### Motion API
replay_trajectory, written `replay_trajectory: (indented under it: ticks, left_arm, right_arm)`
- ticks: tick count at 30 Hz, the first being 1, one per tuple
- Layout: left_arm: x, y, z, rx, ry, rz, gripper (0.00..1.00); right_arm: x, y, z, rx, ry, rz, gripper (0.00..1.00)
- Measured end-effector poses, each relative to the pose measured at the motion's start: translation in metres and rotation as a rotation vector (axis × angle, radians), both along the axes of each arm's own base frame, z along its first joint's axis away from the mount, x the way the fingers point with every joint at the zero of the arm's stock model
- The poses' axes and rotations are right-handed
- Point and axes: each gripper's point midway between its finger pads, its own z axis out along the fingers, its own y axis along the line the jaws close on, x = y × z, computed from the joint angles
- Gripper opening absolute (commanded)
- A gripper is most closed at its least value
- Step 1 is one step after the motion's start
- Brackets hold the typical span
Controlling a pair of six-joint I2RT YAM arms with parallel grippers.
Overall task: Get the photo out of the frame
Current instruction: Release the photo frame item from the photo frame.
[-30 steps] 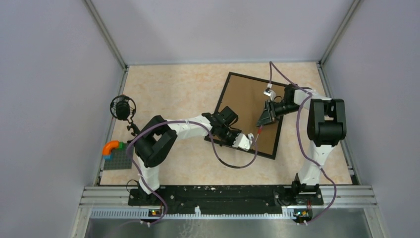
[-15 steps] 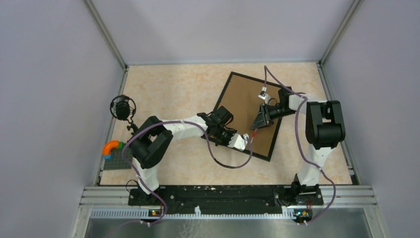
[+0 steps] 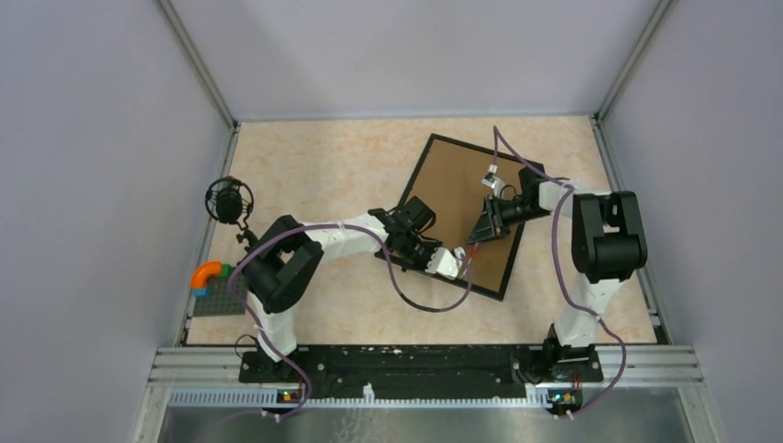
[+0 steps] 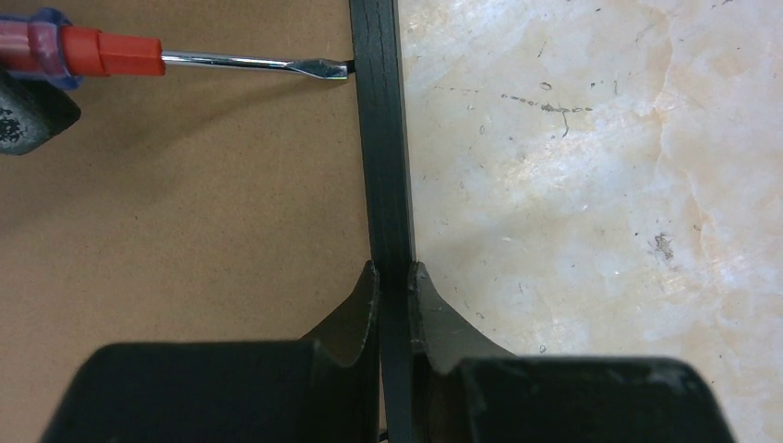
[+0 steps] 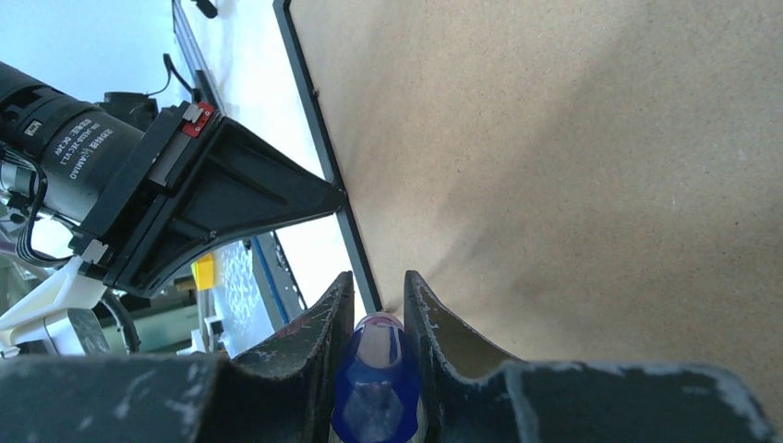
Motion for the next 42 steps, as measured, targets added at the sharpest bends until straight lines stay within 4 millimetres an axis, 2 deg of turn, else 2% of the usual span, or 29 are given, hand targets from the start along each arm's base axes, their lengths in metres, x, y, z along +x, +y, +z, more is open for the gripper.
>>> replay_trajectory:
  ticks: [2, 8, 10, 26, 42]
  left_arm:
    - [0.0, 0.0, 0.0, 0.001, 0.002, 0.0, 0.07]
    - [0.0, 0.0, 0.0, 0.001, 0.006, 0.001, 0.07]
    - [0.0, 0.0, 0.0, 0.001, 0.007, 0.0, 0.07]
    - [0.0, 0.0, 0.0, 0.003, 0.015, 0.001, 0.07]
    - [0.0, 0.0, 0.0, 0.005, 0.022, 0.003, 0.07]
  right_arm:
    - [0.001, 0.0, 0.001, -0.002, -0.001, -0.001, 0.0]
    - [0.025, 0.0, 0.018, -0.003, -0.076, 0.011, 0.0]
    - [0.027, 0.0, 0.019, -0.005, -0.086, 0.016, 0.0]
    - [-0.004, -0.003, -0.005, -0.013, 0.004, 0.038, 0.0]
    - [0.002, -0.002, -0.002, 0.009, -0.025, 0.036, 0.0]
